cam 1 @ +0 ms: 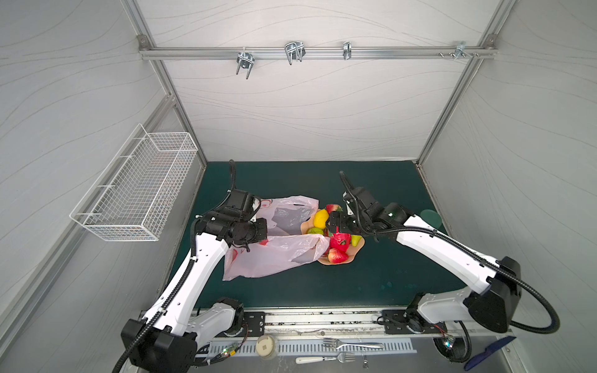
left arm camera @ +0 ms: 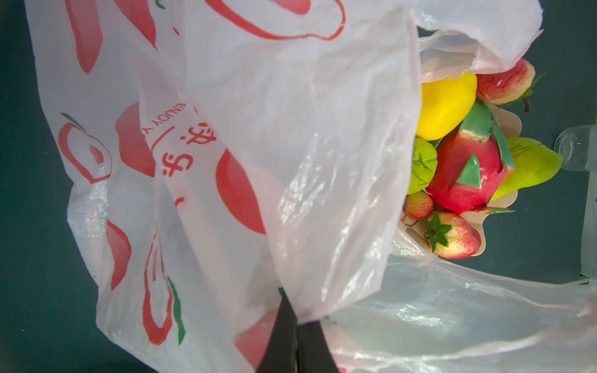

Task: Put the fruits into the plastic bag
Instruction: 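Lower the right gripper and grasp the large strawberry on the plate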

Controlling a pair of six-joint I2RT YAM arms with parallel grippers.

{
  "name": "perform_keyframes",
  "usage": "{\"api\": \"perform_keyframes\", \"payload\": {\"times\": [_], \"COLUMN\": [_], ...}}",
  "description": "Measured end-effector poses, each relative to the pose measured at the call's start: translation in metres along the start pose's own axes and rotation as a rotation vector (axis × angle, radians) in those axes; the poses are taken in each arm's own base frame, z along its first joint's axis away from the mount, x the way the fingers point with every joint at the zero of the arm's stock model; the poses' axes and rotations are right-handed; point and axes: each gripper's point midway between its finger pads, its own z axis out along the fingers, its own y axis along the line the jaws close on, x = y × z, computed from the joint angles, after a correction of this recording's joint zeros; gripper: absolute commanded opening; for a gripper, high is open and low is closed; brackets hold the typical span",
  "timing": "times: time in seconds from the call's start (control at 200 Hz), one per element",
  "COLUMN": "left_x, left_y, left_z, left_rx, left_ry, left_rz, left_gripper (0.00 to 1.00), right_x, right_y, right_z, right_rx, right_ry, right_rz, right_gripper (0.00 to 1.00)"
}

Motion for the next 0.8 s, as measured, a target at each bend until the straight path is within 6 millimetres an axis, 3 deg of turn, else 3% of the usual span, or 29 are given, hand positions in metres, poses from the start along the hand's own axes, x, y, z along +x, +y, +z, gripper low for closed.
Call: {"api": "perform_keyframes", "payload": {"times": [0.35,0.8], "left_x": [0.006,0.006], "left_y": [0.000,-0.001], "left_z": [0.003,0.000], "left_rx": [0.012,0.018], "left_ry": [0.010,0.002], "left_rz": [0.004,0.008], "left_gripper": [0.00,0.00], "right_x": [0.054,0.090], "right_y": [-0.020,-0.025], "right_z": [0.022,0.045], "right_rx": [-0.004,-0.049], "right_ry": [0.192,0.340], "right_rz": [-0.118,-0.218], "right_gripper": [0.95,0.92]}}
